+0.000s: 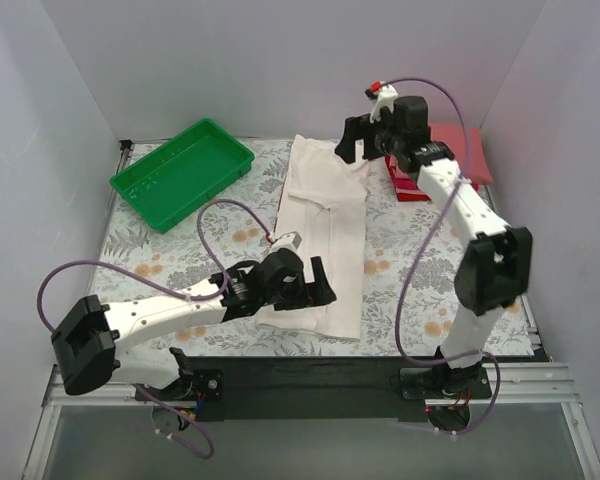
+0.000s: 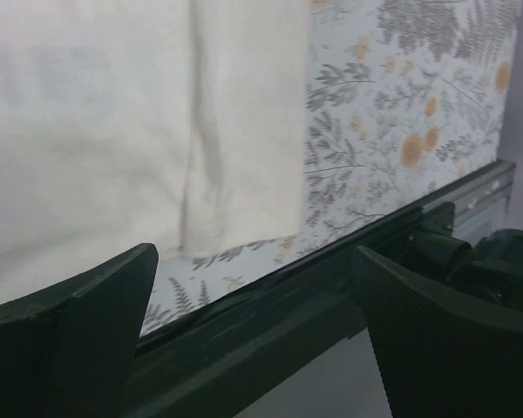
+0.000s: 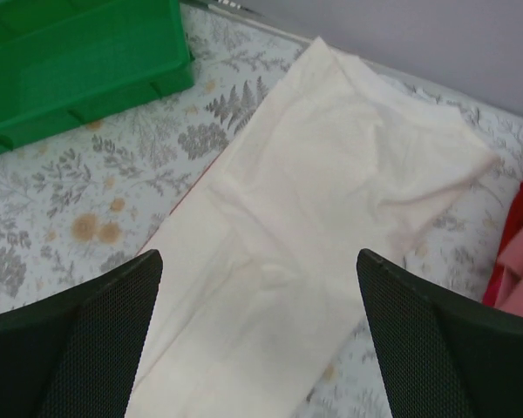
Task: Fold and stack the t-shirts
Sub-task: Fold the tshirt
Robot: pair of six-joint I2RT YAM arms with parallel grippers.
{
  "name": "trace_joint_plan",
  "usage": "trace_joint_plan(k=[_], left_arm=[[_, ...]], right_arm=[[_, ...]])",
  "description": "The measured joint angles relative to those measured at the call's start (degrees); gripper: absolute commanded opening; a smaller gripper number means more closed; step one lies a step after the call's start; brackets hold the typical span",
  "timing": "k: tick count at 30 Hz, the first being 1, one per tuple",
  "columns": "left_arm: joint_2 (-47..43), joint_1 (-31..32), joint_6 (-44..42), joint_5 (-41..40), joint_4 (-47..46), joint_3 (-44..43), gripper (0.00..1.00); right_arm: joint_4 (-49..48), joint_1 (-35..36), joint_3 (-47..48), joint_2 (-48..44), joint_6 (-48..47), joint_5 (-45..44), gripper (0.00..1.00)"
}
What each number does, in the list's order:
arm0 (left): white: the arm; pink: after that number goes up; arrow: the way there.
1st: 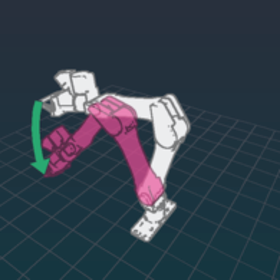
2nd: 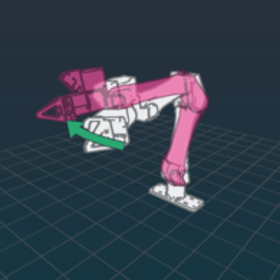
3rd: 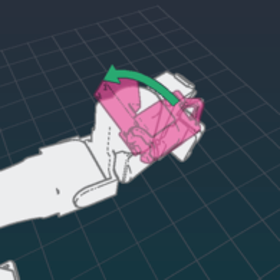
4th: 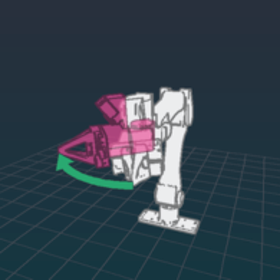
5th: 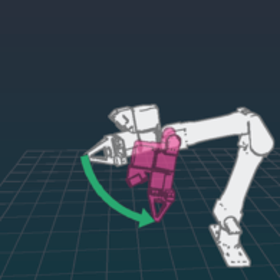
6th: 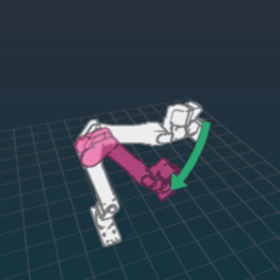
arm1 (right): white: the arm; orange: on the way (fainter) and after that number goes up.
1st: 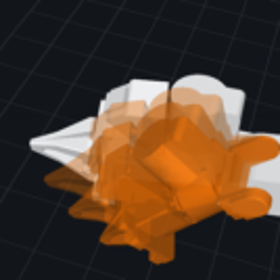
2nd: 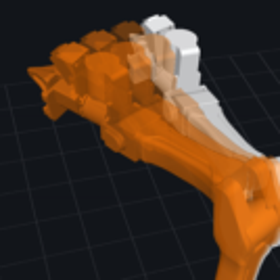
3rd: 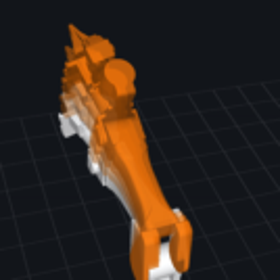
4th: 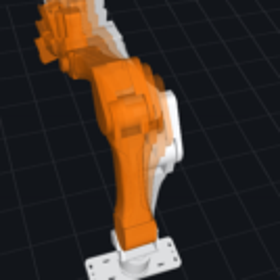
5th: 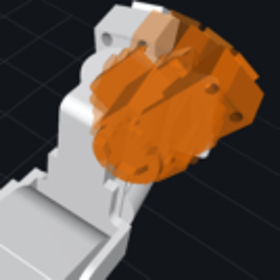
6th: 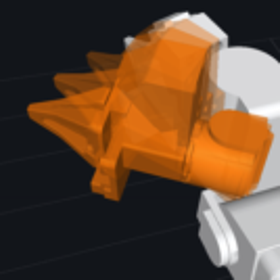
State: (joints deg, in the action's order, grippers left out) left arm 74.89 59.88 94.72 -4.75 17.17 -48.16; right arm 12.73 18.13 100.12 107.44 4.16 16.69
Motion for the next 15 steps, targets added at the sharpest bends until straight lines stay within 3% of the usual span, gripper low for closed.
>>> trace_joint_plan(k=[4, 10, 12, 15], left_arm=[[-9.2, -1.3, 4.7, -7.1, 8.6, 6.9, 0.94], [-18.5, -9.2, 8.7, -10.0, 14.6, 17.2, 0.93], [-20.4, -12.9, 8.8, -9.2, 14.4, 20.3, 0.92], [-20.4, -15.5, 8.7, -8.0, 13.4, 22.2, 0.79]], right_arm=[[-3.8, 1.4, -25.6, -20.6, 3.4, -3.3, 0.98], [-6.1, 5.9, -59.3, -39.1, 12.1, -6.1, 0.98], [-4.9, 8.6, -66.2, -43.2, 14.5, -6.5, 0.98], [-4.3, 12.8, -70.7, -47.7, 17.8, -6.5, 0.98]])
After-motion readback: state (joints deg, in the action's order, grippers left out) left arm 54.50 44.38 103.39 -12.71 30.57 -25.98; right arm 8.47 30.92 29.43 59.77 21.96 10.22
